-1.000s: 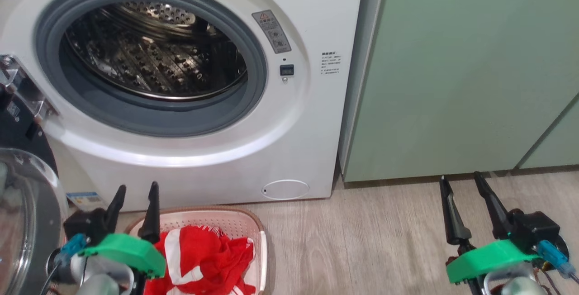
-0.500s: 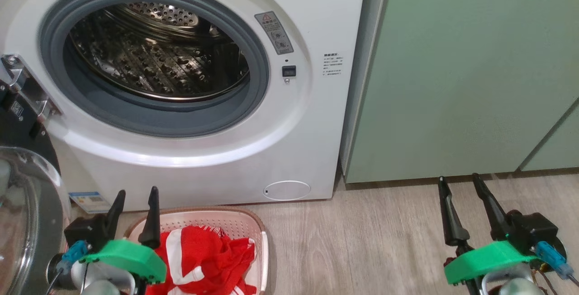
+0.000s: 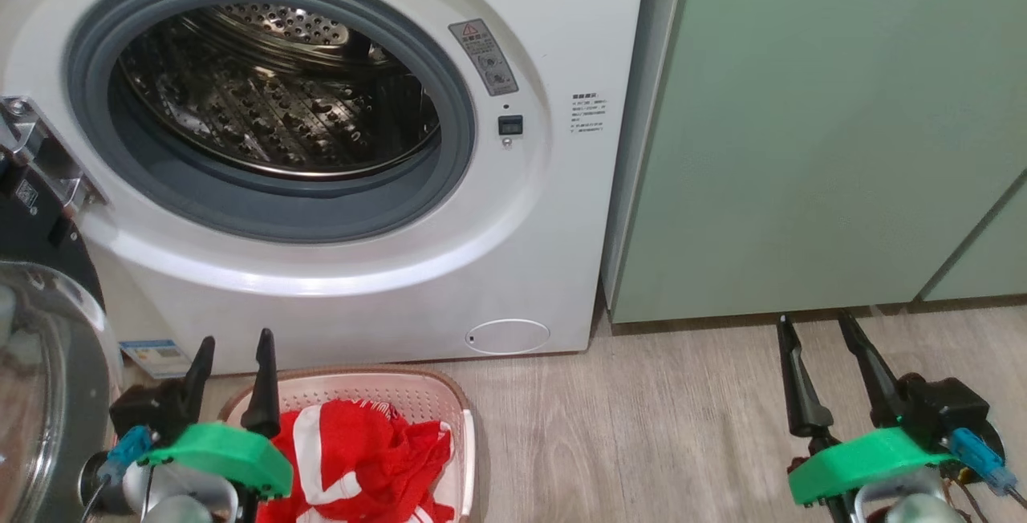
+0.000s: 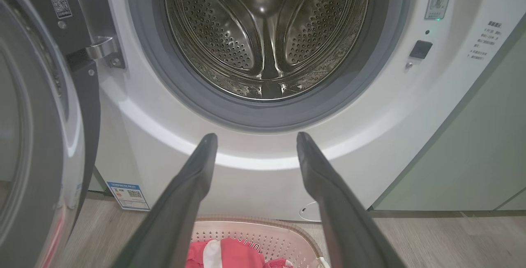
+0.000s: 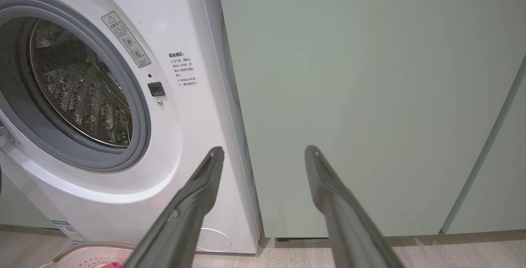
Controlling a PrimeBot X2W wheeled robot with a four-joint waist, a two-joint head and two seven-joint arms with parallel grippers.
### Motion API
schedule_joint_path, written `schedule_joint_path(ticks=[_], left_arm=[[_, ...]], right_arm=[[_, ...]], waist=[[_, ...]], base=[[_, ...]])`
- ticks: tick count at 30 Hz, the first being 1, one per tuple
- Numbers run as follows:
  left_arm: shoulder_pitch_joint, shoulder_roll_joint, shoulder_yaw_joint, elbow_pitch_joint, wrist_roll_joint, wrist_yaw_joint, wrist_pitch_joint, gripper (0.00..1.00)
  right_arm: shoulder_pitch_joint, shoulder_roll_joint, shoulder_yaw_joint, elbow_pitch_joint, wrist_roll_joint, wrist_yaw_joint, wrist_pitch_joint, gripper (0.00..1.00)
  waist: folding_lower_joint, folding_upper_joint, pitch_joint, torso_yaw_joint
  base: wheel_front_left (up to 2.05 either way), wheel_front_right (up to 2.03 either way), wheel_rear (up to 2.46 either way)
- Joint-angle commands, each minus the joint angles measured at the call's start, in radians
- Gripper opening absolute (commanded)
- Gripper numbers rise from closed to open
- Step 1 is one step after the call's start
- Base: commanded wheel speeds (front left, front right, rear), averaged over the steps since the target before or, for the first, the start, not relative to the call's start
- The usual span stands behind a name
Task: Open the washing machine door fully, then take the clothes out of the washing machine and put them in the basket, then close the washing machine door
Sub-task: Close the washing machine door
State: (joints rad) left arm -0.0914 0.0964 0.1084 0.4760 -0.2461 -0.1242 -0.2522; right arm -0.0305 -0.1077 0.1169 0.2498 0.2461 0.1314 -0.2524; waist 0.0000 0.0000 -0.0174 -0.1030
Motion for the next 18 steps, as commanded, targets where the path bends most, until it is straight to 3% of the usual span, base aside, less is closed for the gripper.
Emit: schedule_joint_path(ticks=[1, 10, 18], left_arm=[[-0.057, 0.011, 0.038, -0.024, 0.011, -0.005, -0.010, 1.00], [-0.057, 0.002, 0.047, -0.018, 0.021, -0.006, -0.010, 1.00], [-0.058, 0.000, 0.042, -0.020, 0.023, -0.006, -0.010, 1.00]], right_arm=[[-0.020, -0.011, 0.021, -0.028, -0.007, -0.001, -0.009, 1.00], [-0.012, -0.015, 0.018, -0.024, -0.007, -0.001, -0.009, 1.00], [-0.006, -0.011, 0.019, -0.024, -0.006, -0.001, -0.009, 1.00]], waist=[[0.0000, 0.0000, -0.001, 0.001], [0.0000, 0.0000, -0.005, 0.003], [0.0000, 0.0000, -0.006, 0.005]], base=[[0.00, 0.00, 0.00], [-0.05, 0.05, 0.00], [-1.21, 1.21, 0.00]])
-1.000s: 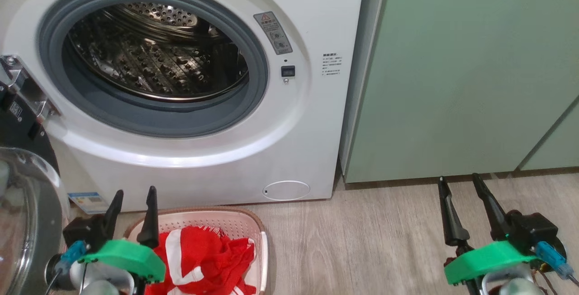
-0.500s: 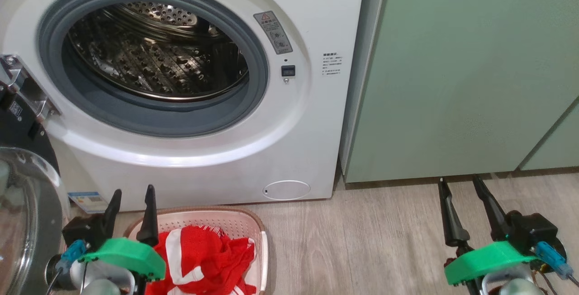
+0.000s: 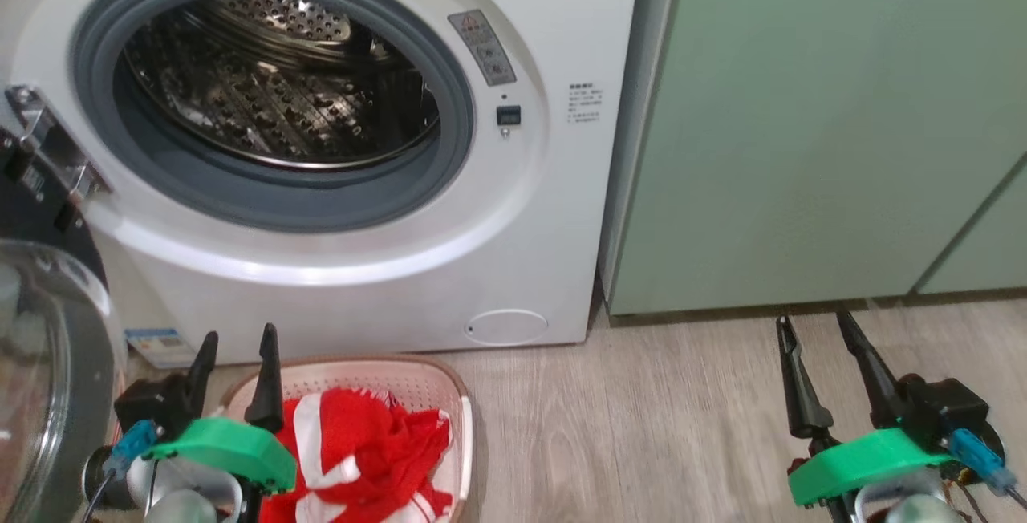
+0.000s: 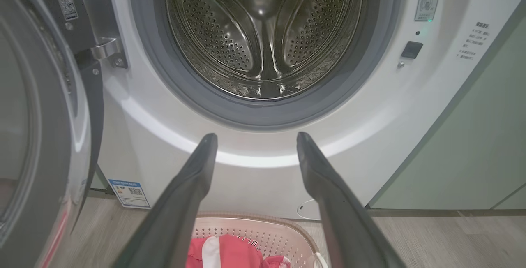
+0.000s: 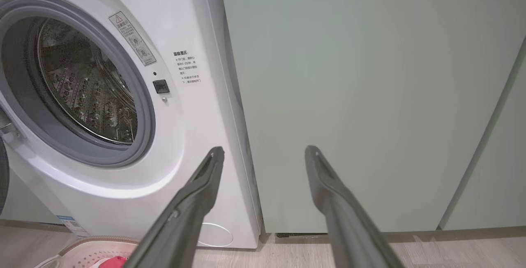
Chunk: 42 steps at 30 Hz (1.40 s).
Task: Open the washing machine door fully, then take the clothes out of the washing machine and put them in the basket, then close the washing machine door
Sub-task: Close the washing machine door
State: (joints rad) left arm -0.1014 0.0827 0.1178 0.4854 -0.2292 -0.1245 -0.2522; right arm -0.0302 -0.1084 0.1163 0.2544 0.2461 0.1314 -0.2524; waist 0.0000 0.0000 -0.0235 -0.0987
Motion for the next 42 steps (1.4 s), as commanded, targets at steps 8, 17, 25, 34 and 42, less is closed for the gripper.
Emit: schedule_joint_path(ticks=[8, 17, 25, 34, 42], left_arm=[[-0.045, 0.020, 0.030, -0.028, 0.003, -0.006, -0.010, 1.00], [-0.044, 0.025, 0.022, -0.031, 0.001, -0.006, -0.010, 1.00], [-0.041, 0.023, 0.015, -0.046, 0.005, -0.006, -0.010, 1.00], [-0.046, 0.004, 0.001, -0.053, 0.000, -0.006, -0.010, 1.00], [-0.073, -0.014, 0.000, -0.039, 0.031, -0.001, -0.010, 1.00]], right_arm=[[0.001, -0.006, 0.017, -0.029, -0.006, -0.001, -0.009, 1.00], [0.003, -0.006, 0.007, -0.030, -0.007, -0.001, -0.009, 1.00], [0.003, -0.006, 0.001, -0.032, -0.008, -0.001, -0.009, 1.00], [0.008, -0.004, -0.013, -0.034, -0.007, -0.001, -0.009, 1.00], [0.010, 0.004, -0.019, -0.035, -0.005, -0.001, -0.009, 1.00]], waist=[[0.0000, 0.0000, 0.001, 0.003], [0.0000, 0.0000, -0.002, 0.008], [0.0000, 0.0000, 0.000, 0.016], [0.0000, 0.0000, 0.001, 0.062], [0.0000, 0.0000, -0.001, 0.190]], base=[[-2.07, 2.07, 0.00], [-2.16, 2.02, 0.14], [-1.30, 1.26, 0.04], [-0.13, 0.13, 0.00], [0.00, 0.00, 0.00]])
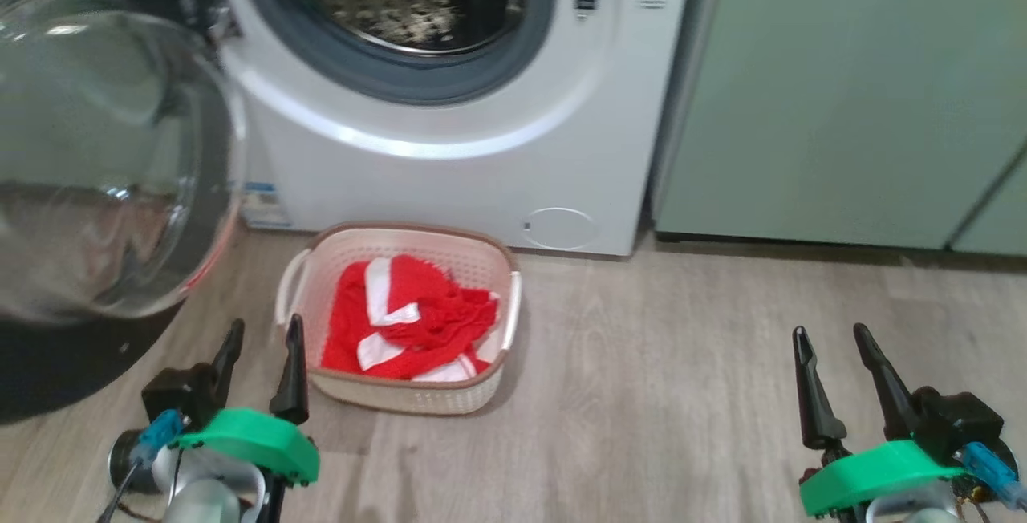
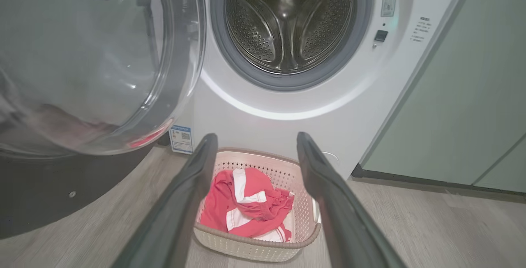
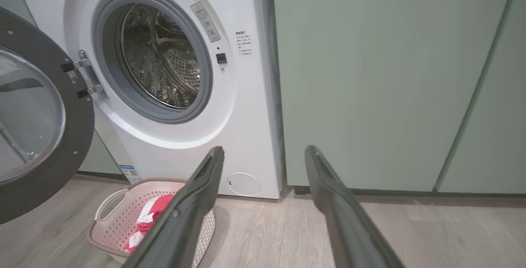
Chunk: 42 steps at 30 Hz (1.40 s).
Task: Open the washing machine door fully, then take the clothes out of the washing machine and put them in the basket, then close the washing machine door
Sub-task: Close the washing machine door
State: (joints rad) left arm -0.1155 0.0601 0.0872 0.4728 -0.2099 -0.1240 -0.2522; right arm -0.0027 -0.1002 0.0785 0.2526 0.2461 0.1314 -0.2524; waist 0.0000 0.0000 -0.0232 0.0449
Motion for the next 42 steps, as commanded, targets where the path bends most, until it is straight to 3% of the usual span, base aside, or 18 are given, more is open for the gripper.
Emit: schedule_joint_path(ticks=[1, 19, 37, 38, 39, 41, 42], left_arm=[[-0.062, 0.007, 0.029, -0.024, 0.017, 0.000, -0.010, 1.00], [-0.064, 0.007, 0.080, -0.011, 0.047, 0.010, -0.010, 1.00], [-0.001, -0.001, 0.225, -0.109, 0.018, 0.024, -0.010, 1.00], [0.003, -0.002, 0.230, -0.108, 0.013, 0.022, -0.010, 0.95], [0.007, -0.003, 0.237, -0.106, 0.003, 0.019, -0.010, 0.73], [0.018, -0.003, 0.261, -0.092, -0.032, 0.013, -0.010, 0.18], [0.021, 0.000, 0.272, -0.078, -0.055, 0.008, -0.010, 0.00]], right_arm=[[-0.017, -0.004, 0.020, -0.033, -0.006, -0.001, -0.009, 1.00], [-0.019, 0.013, 0.020, -0.034, -0.007, -0.001, -0.009, 1.00], [-0.148, -0.020, 0.126, 0.013, 0.012, -0.001, -0.009, 1.00], [-0.149, -0.020, 0.128, 0.014, 0.013, -0.001, -0.009, 1.00], [-0.149, -0.020, 0.130, 0.015, 0.015, -0.001, -0.009, 1.00], [-0.146, -0.018, 0.130, 0.016, 0.018, -0.001, -0.009, 1.00], [-0.143, -0.018, 0.127, 0.016, 0.019, -0.001, -0.009, 1.00]], waist=[[0.0000, 0.0000, -0.001, 0.068], [0.0000, 0.0000, -0.011, 0.436], [0.0000, 0.0000, 0.059, 0.484], [0.0000, 0.0000, 0.058, 0.483], [0.0000, 0.0000, 0.056, 0.482], [0.0000, 0.0000, 0.052, 0.480], [0.0000, 0.0000, 0.050, 0.478]], base=[[0.00, 0.00, 0.00], [0.00, 0.00, 0.00], [0.00, 0.00, 0.00], [0.00, 0.00, 0.00], [0.00, 0.00, 0.00], [0.00, 0.00, 0.00], [0.00, 0.00, 0.00]])
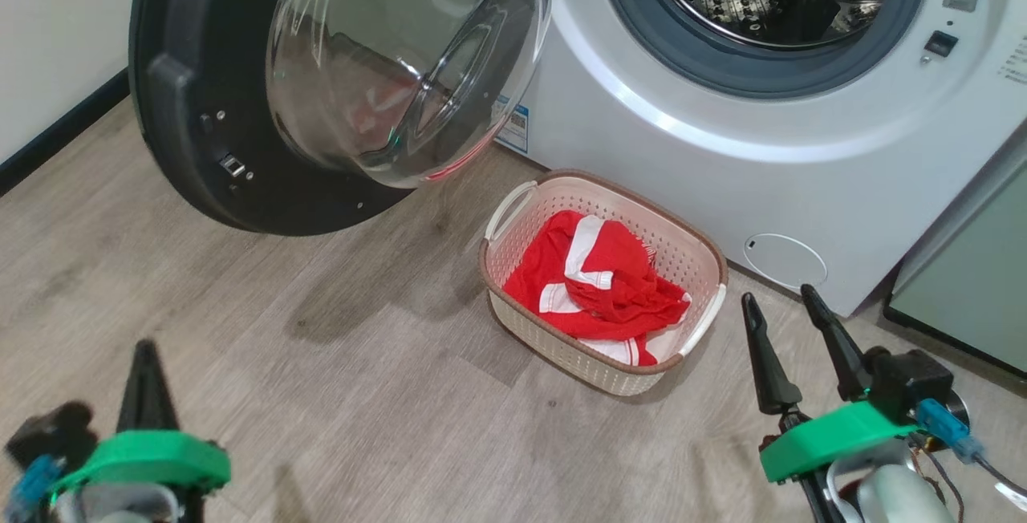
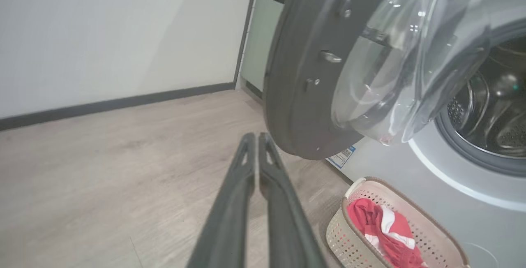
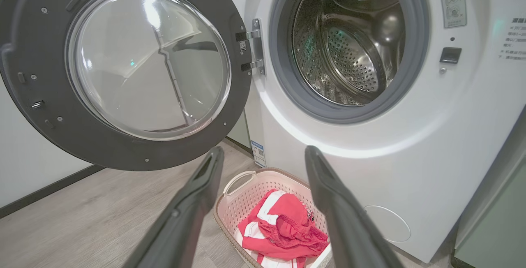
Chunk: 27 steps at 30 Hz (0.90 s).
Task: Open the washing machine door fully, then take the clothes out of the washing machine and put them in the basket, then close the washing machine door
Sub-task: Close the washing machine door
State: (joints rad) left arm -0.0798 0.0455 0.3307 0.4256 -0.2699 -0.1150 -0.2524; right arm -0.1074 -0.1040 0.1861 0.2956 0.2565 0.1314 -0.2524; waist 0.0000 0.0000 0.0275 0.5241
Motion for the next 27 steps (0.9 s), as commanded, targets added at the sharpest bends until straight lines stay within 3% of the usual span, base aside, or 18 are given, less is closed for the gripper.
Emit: schedule_joint_path(ticks=[1, 6, 10, 15, 22, 27], left_arm=[[-0.014, 0.015, 0.042, -0.019, -0.025, -0.004, -0.009, 0.00], [-0.074, 0.043, 0.083, 0.030, -0.305, -0.015, 0.035, 0.00], [-0.152, 0.153, 0.088, 0.061, -0.586, -0.015, 0.174, 0.00], [-0.306, 0.269, 0.204, 0.198, -0.841, -0.010, 0.324, 0.00], [-0.565, 0.422, 0.315, 0.456, -0.995, 0.083, 0.436, 0.00], [-0.700, 0.504, 0.328, 0.599, -1.019, 0.170, 0.477, 0.00]], right_arm=[[-0.034, -0.014, 0.015, -0.027, 0.010, -0.001, -0.009, 1.00], [-0.007, -0.012, -0.010, -0.032, 0.007, -0.001, -0.009, 1.00], [0.017, -0.013, -0.020, -0.028, 0.005, -0.001, -0.009, 1.00], [0.040, -0.014, -0.047, -0.033, 0.000, -0.001, -0.009, 1.00], [0.066, -0.011, -0.068, -0.045, -0.010, -0.001, -0.009, 1.00], [0.069, -0.018, -0.057, -0.036, -0.007, -0.001, -0.009, 1.00]], waist=[[0.0000, 0.0000, -0.003, -0.002], [0.0000, 0.0000, -0.011, -0.006], [0.0000, 0.0000, -0.013, -0.008], [0.0000, 0.0000, -0.015, -0.010], [0.0000, 0.0000, -0.010, -0.027], [0.0000, 0.0000, -0.009, -0.047]], base=[[0.00, 0.00, 0.00], [0.00, 0.00, 0.00], [0.00, 0.00, 0.00], [0.00, 0.00, 0.00], [0.00, 0.00, 0.00], [0.00, 0.00, 0.00]])
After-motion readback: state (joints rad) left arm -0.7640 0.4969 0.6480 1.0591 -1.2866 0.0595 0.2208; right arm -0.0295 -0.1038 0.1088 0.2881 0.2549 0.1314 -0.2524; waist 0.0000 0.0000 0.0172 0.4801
